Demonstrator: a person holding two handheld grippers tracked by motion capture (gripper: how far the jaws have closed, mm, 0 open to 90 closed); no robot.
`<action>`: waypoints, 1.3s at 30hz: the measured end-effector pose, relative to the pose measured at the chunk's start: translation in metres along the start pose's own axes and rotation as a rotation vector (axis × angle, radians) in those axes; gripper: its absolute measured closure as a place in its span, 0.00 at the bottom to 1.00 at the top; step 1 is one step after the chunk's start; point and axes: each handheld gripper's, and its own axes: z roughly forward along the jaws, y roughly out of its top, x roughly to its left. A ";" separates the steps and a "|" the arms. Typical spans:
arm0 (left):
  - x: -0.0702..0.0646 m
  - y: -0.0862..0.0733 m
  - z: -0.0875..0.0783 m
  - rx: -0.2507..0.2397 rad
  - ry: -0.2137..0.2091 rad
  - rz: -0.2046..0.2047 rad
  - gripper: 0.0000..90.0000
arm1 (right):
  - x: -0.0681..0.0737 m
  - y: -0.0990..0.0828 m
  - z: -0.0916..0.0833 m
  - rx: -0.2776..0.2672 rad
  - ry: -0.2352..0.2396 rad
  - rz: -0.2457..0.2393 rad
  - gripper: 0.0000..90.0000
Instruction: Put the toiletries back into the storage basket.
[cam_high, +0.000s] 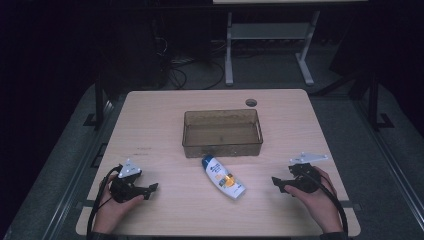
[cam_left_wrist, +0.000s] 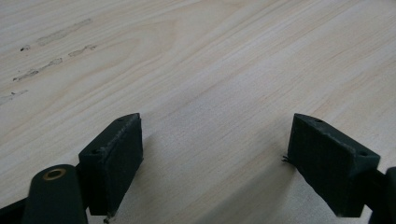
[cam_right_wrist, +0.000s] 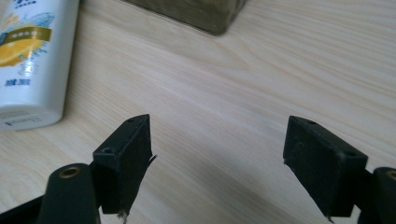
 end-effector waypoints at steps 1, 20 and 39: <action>0.001 -0.001 0.000 -0.009 -0.002 0.004 0.18 | 0.001 0.002 0.001 0.002 0.002 -0.003 0.25; 0.002 -0.004 0.000 -0.030 -0.016 0.014 0.14 | 0.031 0.047 0.017 0.018 0.071 -0.077 0.25; 0.002 -0.004 0.000 -0.030 -0.016 0.015 0.14 | 0.061 0.083 0.039 0.041 0.127 -0.146 0.25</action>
